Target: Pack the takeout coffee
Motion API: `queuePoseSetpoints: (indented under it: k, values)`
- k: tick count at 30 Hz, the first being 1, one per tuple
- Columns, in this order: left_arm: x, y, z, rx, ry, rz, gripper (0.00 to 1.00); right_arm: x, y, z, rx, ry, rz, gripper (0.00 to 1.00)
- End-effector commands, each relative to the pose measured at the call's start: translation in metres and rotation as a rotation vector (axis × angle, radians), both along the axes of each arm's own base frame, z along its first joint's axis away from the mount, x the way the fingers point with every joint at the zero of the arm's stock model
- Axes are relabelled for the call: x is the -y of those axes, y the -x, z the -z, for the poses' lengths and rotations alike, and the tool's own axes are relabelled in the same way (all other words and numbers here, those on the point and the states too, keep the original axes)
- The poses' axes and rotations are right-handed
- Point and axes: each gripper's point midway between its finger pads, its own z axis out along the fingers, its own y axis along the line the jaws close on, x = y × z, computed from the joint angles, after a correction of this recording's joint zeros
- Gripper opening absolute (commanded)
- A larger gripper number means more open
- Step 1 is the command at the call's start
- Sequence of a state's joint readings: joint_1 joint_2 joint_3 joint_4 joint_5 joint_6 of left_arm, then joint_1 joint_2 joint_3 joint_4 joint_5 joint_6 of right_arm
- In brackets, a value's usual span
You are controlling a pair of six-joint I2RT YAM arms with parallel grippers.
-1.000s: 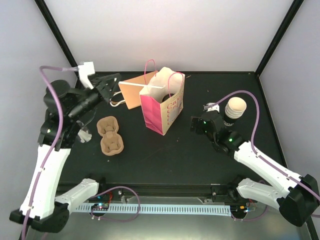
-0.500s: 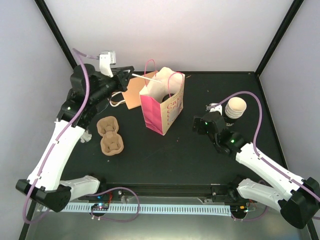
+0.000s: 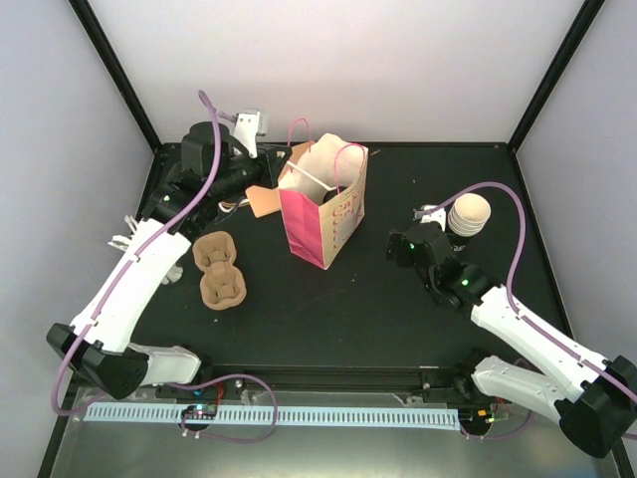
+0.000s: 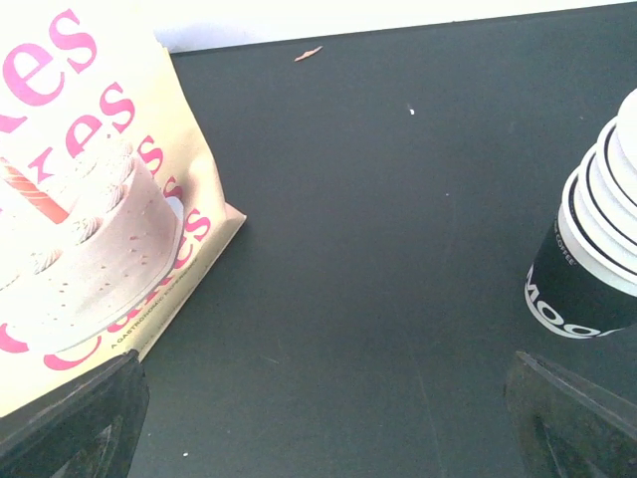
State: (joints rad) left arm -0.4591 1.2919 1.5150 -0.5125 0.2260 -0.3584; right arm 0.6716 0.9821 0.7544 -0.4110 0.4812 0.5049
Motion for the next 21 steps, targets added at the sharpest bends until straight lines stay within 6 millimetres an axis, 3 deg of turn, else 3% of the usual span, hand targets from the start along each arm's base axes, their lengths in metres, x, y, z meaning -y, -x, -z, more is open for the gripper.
queuePoseSetpoints:
  k: [1,4,5,7,9,13,21]
  values:
    - [0.015,-0.003,-0.002,0.029,0.034,0.057,0.02,0.01,0.0,-0.003,0.018,0.004,0.05,1.0]
    - [0.021,-0.006,0.002,0.014,0.046,0.079,0.02,0.011,0.0,-0.004,0.016,0.0,0.051,1.0]
    - [0.023,-0.007,0.004,0.011,0.045,0.083,0.08,0.01,0.001,-0.004,0.016,0.001,0.05,1.0]
    - [0.023,-0.008,0.007,0.008,0.033,0.085,0.45,0.011,0.001,-0.005,0.017,0.002,0.052,1.0]
    - [0.019,-0.009,0.008,0.012,0.015,0.067,0.7,0.013,0.001,-0.005,0.018,0.006,0.057,1.0]
    - [0.01,0.0,0.001,0.047,-0.007,0.048,0.95,0.015,0.001,-0.008,0.028,0.022,0.063,1.0]
    - [-0.027,0.047,-0.032,0.179,-0.03,-0.003,0.99,0.018,-0.001,-0.031,0.099,0.009,0.064,1.0]
